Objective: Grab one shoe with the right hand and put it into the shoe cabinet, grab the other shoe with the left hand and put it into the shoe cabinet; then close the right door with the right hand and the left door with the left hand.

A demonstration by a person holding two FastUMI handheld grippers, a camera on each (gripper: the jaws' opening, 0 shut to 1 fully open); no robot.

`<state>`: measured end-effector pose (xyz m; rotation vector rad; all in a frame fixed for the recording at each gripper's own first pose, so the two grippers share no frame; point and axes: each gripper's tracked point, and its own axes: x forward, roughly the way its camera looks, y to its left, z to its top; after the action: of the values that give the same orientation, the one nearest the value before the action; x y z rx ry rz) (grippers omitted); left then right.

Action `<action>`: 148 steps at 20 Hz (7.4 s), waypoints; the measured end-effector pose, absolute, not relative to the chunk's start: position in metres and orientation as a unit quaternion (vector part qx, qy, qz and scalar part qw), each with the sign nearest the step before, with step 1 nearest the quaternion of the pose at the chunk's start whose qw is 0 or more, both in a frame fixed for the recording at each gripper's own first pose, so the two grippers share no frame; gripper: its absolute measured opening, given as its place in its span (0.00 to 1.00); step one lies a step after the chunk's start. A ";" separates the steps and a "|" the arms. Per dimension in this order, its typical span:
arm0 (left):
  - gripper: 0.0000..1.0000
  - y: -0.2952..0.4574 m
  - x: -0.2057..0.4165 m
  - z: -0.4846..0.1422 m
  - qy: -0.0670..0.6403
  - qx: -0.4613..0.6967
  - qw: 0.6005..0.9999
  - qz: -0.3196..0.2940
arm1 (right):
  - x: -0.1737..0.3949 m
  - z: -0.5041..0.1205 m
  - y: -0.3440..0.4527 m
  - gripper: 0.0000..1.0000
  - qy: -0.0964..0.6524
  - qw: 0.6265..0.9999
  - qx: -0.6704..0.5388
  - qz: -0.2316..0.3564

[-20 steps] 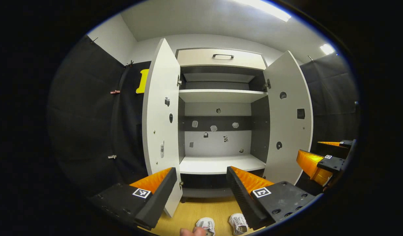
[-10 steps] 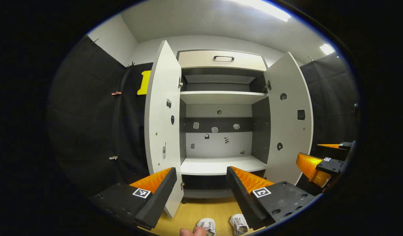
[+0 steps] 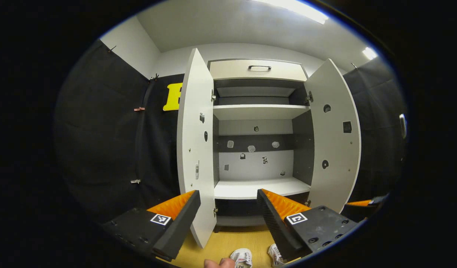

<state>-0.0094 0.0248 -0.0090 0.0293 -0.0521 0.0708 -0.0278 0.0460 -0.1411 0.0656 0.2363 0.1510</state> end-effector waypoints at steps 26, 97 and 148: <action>0.96 0.095 -0.045 -0.103 0.050 0.044 0.989 0.132 | -0.039 -0.501 0.091 0.51 0.391 0.915 0.080 0.052; 0.96 0.021 0.045 -0.118 0.082 -0.031 0.996 0.036 | 0.466 -0.215 0.063 0.20 0.259 0.961 -0.096 0.019; 0.36 0.004 0.039 -0.481 0.284 0.038 0.957 -0.054 | 0.038 0.013 -0.078 0.99 0.020 0.999 0.016 -0.048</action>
<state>0.0389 0.0041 -0.4812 0.0761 0.5758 -0.1094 0.0377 -0.0785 0.0127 0.0313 0.0401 -0.0963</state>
